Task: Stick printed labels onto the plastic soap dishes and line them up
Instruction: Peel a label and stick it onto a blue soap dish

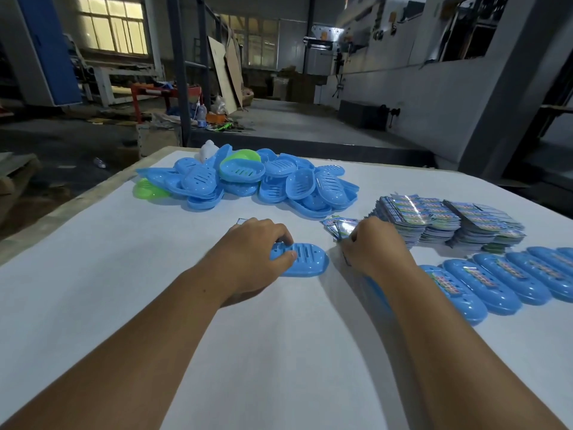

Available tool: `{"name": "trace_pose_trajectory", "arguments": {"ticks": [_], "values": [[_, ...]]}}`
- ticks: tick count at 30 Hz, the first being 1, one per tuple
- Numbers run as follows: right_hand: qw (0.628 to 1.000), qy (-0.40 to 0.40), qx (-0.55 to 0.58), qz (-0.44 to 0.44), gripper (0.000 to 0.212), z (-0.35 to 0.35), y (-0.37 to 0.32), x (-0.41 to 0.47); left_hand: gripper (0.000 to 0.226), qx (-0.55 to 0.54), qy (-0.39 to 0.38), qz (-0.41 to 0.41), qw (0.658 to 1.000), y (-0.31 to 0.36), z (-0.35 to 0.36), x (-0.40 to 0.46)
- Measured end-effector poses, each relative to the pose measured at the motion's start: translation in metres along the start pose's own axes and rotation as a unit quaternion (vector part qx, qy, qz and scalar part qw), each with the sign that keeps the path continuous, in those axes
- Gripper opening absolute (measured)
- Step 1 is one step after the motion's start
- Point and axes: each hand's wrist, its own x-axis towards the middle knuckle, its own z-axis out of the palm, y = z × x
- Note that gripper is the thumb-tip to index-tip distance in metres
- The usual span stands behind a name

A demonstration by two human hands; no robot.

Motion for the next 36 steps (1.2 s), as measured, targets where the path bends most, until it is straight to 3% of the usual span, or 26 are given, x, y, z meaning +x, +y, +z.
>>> {"name": "trace_pose_trajectory", "arguments": {"ticks": [7, 13, 16, 20, 23, 27, 30, 32, 36], "values": [[0.997, 0.063, 0.012, 0.044, 0.031, -0.004, -0.001, 0.001, 0.022, -0.017, 0.022, -0.005, 1.000, 0.003, 0.001, 0.000], [0.996, 0.062, 0.015, 0.066, 0.009, -0.006, -0.002, 0.001, 0.011, -0.075, 0.045, -0.019, 0.996, 0.007, 0.003, 0.000], [0.993, 0.101, 0.035, 0.054, 0.011, -0.010, -0.006, -0.005, 0.013, -0.122, 0.076, -0.037, 0.989, 0.010, 0.003, 0.002], [0.983, 0.142, 0.107, -0.044, 0.014, -0.011, -0.021, -0.015, 0.035, -0.212, 0.095, -0.099, 0.968, 0.013, 0.005, 0.003], [0.963, 0.144, 0.152, -0.167, 0.017, -0.007, -0.037, -0.025, 0.047, -0.315, 0.106, -0.173, 0.927, 0.013, 0.002, 0.008], [0.948, 0.080, 0.186, -0.246, 0.010, 0.005, -0.049, -0.034, 0.034, -0.363, 0.135, -0.227, 0.893, 0.006, -0.005, 0.014], [0.934, 0.011, 0.224, -0.279, 0.034, 0.009, -0.050, -0.038, 0.024, -0.373, 0.129, -0.235, 0.889, 0.004, -0.007, 0.012], [0.930, 0.019, 0.264, -0.254, 0.047, 0.011, -0.050, -0.038, 0.018, -0.378, 0.120, -0.218, 0.892, 0.005, -0.007, 0.012], [0.918, 0.053, 0.381, -0.100, 0.035, 0.011, -0.047, -0.026, 0.017, -0.388, 0.088, -0.170, 0.902, 0.010, -0.006, 0.008]]}}
